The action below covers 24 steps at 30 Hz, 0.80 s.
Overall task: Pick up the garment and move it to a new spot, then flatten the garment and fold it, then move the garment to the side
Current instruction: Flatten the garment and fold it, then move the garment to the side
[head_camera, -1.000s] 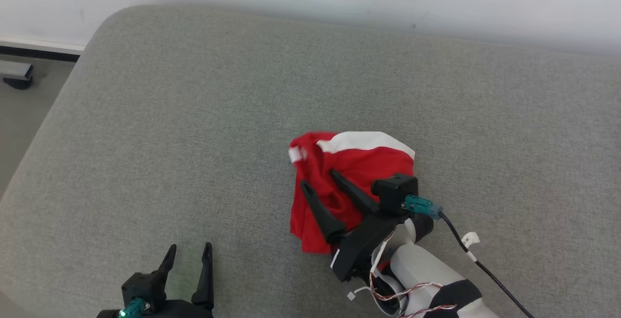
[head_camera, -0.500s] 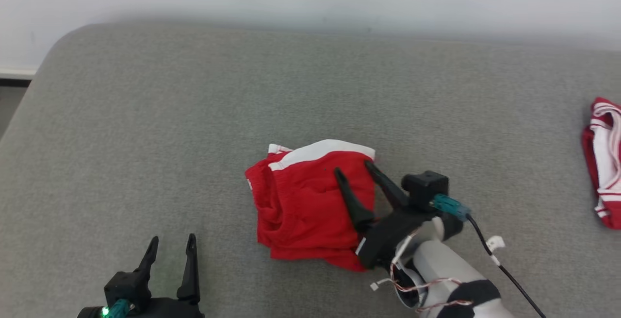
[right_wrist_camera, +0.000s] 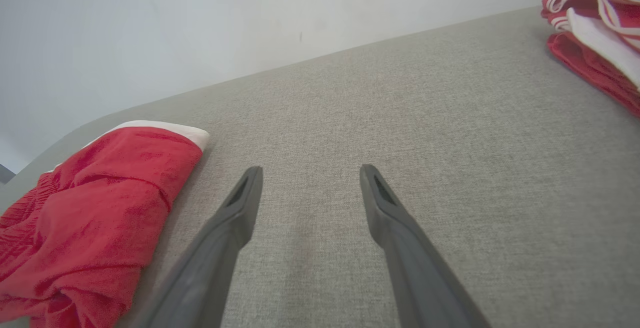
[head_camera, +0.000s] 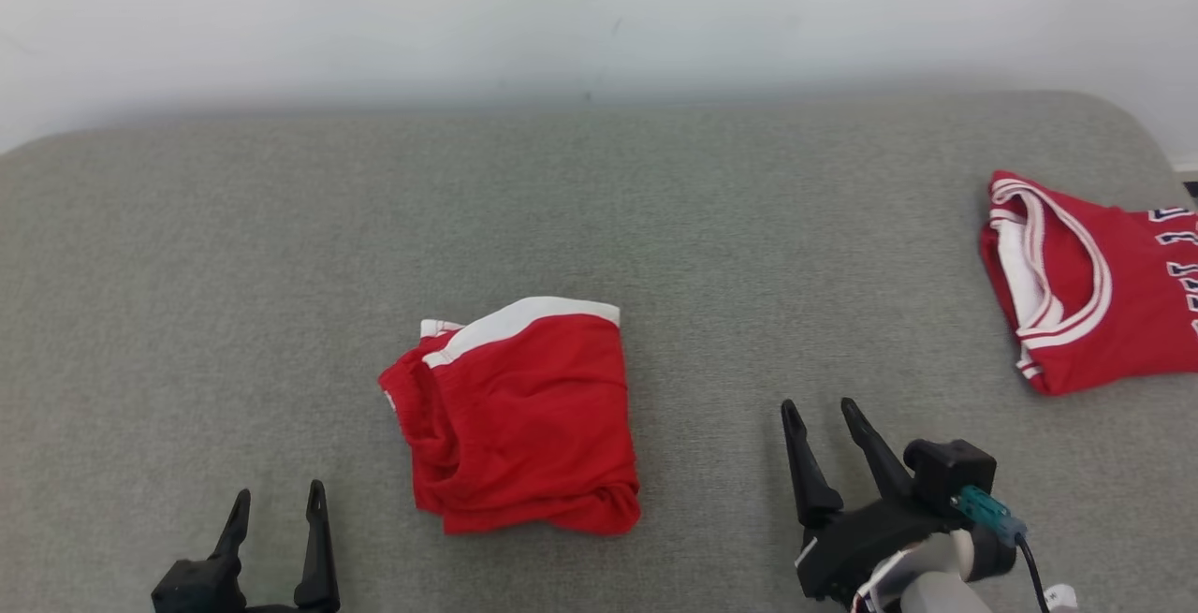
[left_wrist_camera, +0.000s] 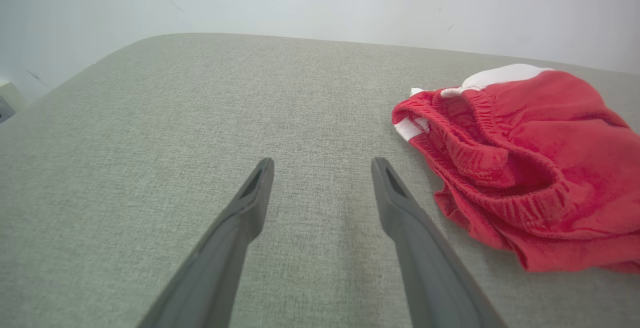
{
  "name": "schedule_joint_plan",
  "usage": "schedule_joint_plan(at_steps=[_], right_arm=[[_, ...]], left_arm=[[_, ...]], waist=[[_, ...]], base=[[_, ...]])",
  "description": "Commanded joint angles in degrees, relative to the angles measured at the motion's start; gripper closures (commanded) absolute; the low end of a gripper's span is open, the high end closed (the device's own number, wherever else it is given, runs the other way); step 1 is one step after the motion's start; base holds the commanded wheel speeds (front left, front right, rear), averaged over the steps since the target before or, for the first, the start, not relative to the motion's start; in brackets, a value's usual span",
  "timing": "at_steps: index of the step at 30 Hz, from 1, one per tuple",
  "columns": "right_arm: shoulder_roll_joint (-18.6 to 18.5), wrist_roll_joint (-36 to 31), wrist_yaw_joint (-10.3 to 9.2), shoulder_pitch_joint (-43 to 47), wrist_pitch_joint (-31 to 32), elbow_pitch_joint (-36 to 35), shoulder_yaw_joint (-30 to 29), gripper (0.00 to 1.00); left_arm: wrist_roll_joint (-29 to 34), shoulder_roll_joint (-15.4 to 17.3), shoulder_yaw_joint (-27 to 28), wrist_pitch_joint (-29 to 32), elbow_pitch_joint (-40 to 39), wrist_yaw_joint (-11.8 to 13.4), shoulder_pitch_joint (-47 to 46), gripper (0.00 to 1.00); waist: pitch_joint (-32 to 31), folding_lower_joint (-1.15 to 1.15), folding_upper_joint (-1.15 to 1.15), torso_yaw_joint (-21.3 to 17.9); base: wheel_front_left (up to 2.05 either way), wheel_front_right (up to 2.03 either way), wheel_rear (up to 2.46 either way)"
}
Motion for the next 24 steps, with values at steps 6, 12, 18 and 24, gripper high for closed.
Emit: schedule_joint_plan(at_steps=[6,12,18,24], right_arm=[[0.08,-5.38,-0.14,4.38,-0.18,-3.57,-4.94,0.0],[0.1,-8.96,-0.14,7.42,-0.18,-8.07,-7.54,0.0],[0.09,-10.17,-0.14,9.31,-0.18,-10.46,-7.73,0.0],[0.1,-10.02,-0.14,10.83,-0.12,-12.28,-7.53,0.0]], left_arm=[[1.54,-0.05,1.44,-0.15,-0.9,-0.09,2.67,0.0],[2.43,-0.05,2.6,-0.15,-1.77,-0.23,4.61,0.0],[2.57,-0.05,3.31,-0.15,-2.8,-0.33,6.08,0.0],[1.94,-0.05,3.33,-0.15,-3.6,-0.21,7.18,0.0]], waist=[[-2.98,0.0,0.0,-3.8],[-4.42,0.0,0.0,-4.98],[-5.65,0.0,0.0,-5.4],[-6.9,0.0,0.0,-5.49]], base=[[0.0,0.0,0.0],[0.0,0.0,0.0],[0.0,0.0,0.0],[0.0,0.0,0.0]])
